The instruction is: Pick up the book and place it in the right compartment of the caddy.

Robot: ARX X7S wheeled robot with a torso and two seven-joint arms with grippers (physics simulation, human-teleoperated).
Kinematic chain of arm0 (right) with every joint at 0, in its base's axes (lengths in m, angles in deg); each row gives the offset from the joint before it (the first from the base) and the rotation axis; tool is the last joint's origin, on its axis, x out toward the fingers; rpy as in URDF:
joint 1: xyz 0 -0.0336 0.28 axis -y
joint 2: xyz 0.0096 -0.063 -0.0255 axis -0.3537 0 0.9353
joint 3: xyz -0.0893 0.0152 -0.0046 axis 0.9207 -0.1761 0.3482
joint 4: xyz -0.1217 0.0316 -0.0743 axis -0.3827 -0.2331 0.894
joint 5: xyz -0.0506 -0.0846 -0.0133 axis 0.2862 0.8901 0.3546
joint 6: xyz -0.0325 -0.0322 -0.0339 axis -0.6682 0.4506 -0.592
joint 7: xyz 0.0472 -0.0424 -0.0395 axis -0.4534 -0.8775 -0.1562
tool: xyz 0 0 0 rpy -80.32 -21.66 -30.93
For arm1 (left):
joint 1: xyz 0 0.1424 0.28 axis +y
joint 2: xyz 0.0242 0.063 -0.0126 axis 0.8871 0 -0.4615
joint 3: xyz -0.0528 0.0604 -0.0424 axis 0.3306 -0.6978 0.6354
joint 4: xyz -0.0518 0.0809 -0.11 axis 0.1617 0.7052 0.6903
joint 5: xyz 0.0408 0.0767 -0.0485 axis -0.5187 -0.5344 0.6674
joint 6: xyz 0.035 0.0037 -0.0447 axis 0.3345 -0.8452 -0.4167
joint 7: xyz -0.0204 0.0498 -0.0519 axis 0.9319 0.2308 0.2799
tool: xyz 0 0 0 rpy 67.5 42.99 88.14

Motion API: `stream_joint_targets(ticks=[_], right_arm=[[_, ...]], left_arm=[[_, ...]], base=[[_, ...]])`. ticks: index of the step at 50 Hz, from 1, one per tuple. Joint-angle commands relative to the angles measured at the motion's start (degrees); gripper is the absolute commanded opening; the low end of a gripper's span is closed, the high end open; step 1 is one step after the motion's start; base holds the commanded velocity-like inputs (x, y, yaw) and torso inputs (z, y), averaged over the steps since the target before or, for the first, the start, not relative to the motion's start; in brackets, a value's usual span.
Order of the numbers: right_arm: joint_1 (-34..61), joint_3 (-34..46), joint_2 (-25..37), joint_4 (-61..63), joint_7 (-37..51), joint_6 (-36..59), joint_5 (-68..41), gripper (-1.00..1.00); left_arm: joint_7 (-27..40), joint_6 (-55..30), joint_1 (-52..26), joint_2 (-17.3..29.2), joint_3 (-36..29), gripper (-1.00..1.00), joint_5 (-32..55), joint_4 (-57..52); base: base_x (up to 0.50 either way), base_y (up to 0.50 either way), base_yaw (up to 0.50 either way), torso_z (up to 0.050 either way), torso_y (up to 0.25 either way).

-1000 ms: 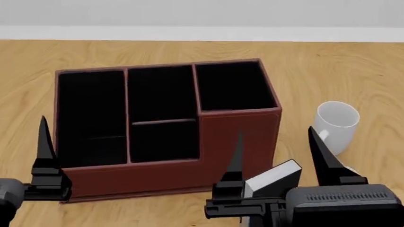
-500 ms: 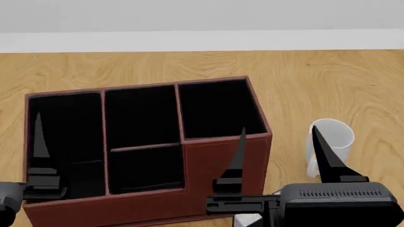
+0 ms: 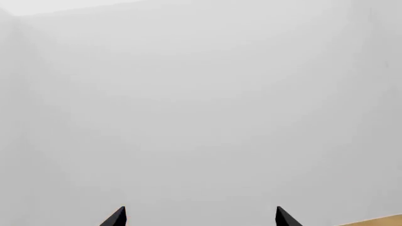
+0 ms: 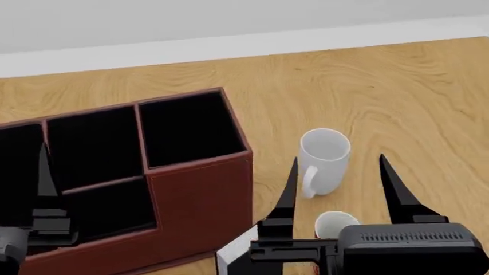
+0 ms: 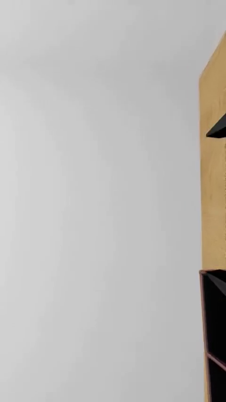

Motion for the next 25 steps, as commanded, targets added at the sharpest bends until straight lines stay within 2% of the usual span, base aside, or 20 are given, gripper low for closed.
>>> stream_joint_targets(ticks=[1, 25], right_arm=[[-0.13, 0.41, 0.25, 0.11, 0.32, -0.46, -0.53, 1.00], [-0.26, 0.74, 0.98, 1.31, 1.19, -0.80, -2.04, 1.00]], left_arm=[[0.62, 0.29, 0.50, 0.53, 0.04, 1.00, 0.14, -0.70], [1.11, -0.09, 0.61, 1.30, -0.28, 1.00, 1.19, -1.38]], base=[[0.00, 0.00, -0.50, 0.000, 0.000], [0.00, 0.00, -0.50, 0.000, 0.000]])
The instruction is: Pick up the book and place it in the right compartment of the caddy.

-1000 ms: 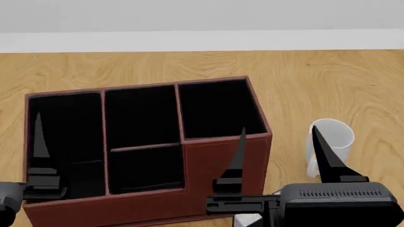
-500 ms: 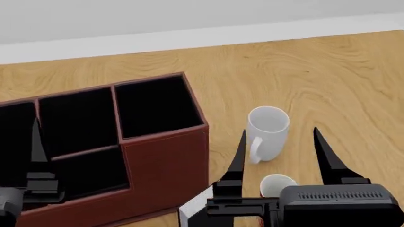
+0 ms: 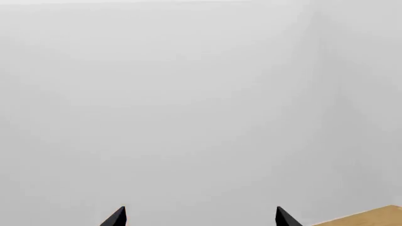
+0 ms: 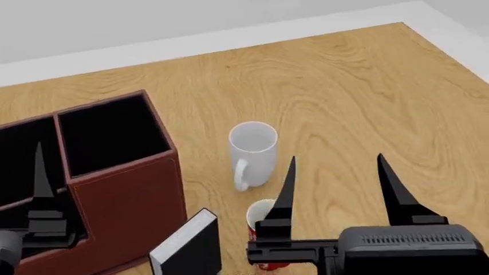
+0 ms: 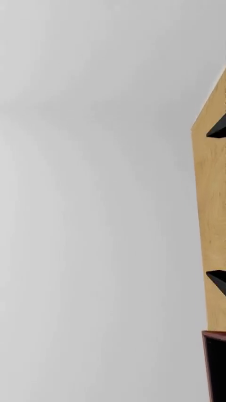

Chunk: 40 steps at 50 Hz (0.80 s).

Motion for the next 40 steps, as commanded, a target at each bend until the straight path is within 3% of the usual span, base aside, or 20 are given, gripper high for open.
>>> stream_joint_targets(ticks=[1, 16, 23, 40], right_arm=[[-0.10, 0.28, 0.39, 0.90, 0.45, -0.07, -0.65, 1.00], [-0.03, 0.77, 0.94, 0.66, 0.68, -0.94, -1.11, 1.00], [0.35, 1.56, 1.70, 1.30, 1.83, -0.05, 0.37, 1.00], [0.10, 3.34, 2.90, 2.67, 2.66, 0.92, 1.75, 1.00]], left_arm=[[0.25, -0.12, 0.03, 0.43, -0.07, 1.00, 0.48, -0.20], [0.70, -0.48, 0.04, 0.90, 0.28, 1.00, 1.26, -0.81], [0.86, -0.62, -0.06, 1.12, 0.02, 1.00, 1.27, -0.87], [1.47, -0.98, 0.16, 1.61, -0.08, 1.00, 1.47, -1.50]], base=[[0.00, 0.00, -0.50, 0.000, 0.000], [0.00, 0.00, -0.50, 0.000, 0.000], [-0.03, -0.06, 0.00, 0.000, 0.000], [0.52, 0.23, 0.00, 0.000, 0.000]])
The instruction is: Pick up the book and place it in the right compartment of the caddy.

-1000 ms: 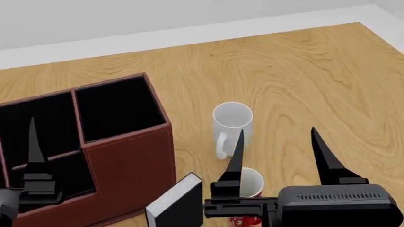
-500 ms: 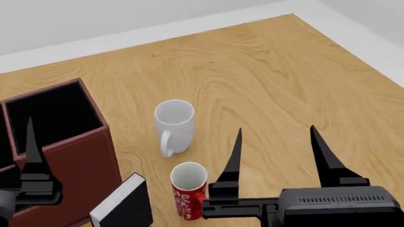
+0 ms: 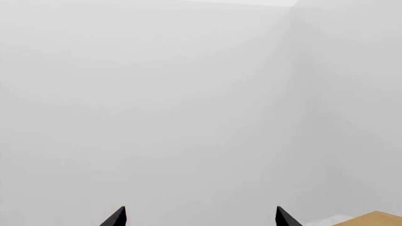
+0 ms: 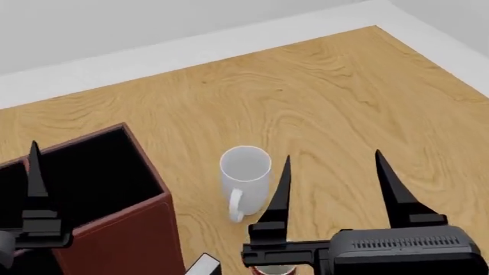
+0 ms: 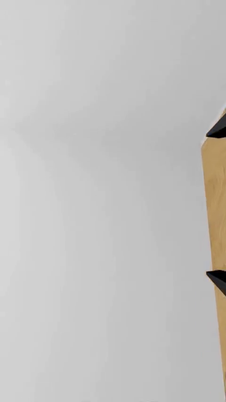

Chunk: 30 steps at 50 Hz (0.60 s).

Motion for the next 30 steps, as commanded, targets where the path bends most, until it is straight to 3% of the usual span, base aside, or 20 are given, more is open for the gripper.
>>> stream_joint_targets(ticks=[1, 6, 12, 30], right_arm=[[-0.11, 0.69, 0.60, 0.62, 0.63, 0.36, 0.46, 1.00], [0.43, 0.56, 0.42, 0.19, 1.62, 2.62, 0.59, 1.00], [0.31, 0.24, 0.10, -0.20, 2.04, 1.89, 0.04, 1.00], [0.18, -0.49, 0.29, 0.21, 2.13, 1.93, -1.99, 1.00]], left_arm=[[0.38, -0.32, 0.05, 0.36, -0.09, 1.00, 0.14, -0.38], [0.55, -0.16, 0.06, 0.50, -0.06, 1.00, 0.24, -0.33], [0.76, -0.15, 0.02, 0.64, -0.21, 1.00, 0.21, -0.31], [1.17, -0.23, 0.08, 1.08, -0.48, 1.00, 0.54, -0.56]], base=[[0.53, 0.24, 0.00, 0.000, 0.000], [0.51, 0.23, 0.00, 0.000, 0.002], [-0.01, 0.00, -0.05, 0.000, 0.002], [-0.01, 0.01, -0.50, 0.000, 0.000]])
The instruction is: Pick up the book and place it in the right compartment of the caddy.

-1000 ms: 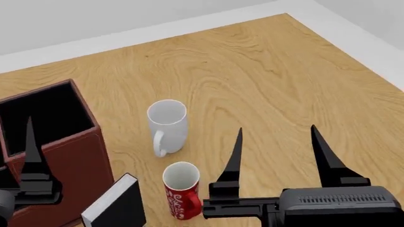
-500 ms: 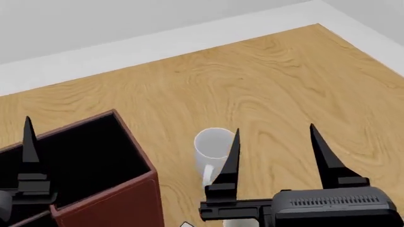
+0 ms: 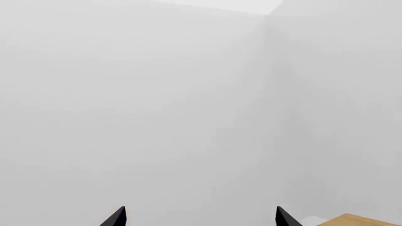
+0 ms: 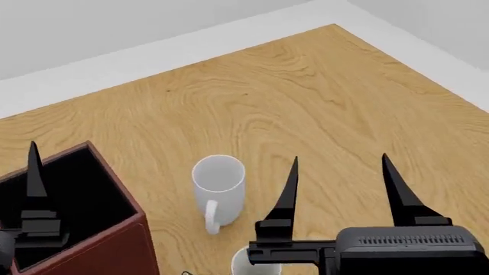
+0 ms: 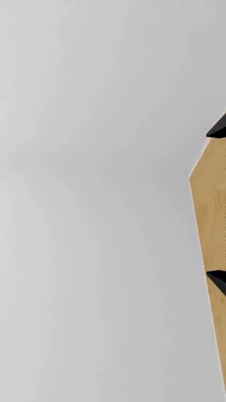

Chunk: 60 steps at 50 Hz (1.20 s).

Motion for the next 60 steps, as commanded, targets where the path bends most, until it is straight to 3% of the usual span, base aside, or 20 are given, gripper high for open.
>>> stream_joint_targets(ticks=[1, 19, 25, 41, 55, 60], right_arm=[[-0.04, -0.06, 0.16, 0.19, 0.17, 0.06, -0.81, 1.00], [0.04, 0.00, 0.37, 0.34, 1.08, -0.04, -1.27, 1.00], [0.86, 1.00, 0.79, 0.76, 2.89, 2.70, 0.83, 1.00], [0.57, 1.10, 1.25, 0.14, 1.41, 0.13, -1.13, 1.00], [0.10, 0.89, 1.40, 0.44, 1.96, -0.52, -1.66, 1.00], [-0.15, 0.19, 1.59, 0.97, 1.70, -0.29, -2.94, 1.00]], left_arm=[[0.30, -0.24, 0.08, 0.30, -0.06, 1.00, 0.24, -0.45], [0.69, -0.31, 0.17, 0.74, -0.16, 1.00, 0.69, -0.85], [0.78, -0.65, 0.19, 0.91, -0.05, 1.00, 0.99, -1.30], [1.06, -0.53, -0.07, 1.18, -0.39, 1.00, 1.27, -0.83], [1.33, -0.90, -0.01, 1.48, -0.68, 1.00, 1.44, -1.19], [-0.25, -10.31, -0.75, 1.71, -0.96, 1.00, 5.00, -8.58]], base=[[-0.01, 0.01, -0.50, 0.000, 0.000], [-0.01, 0.01, -0.50, 0.000, 0.000], [0.00, 0.00, -0.02, 0.000, 0.000], [0.18, 0.50, 0.00, 0.000, 0.000], [0.00, 0.00, 0.00, 0.000, 0.000], [0.00, 0.00, 0.00, 0.000, 0.000]])
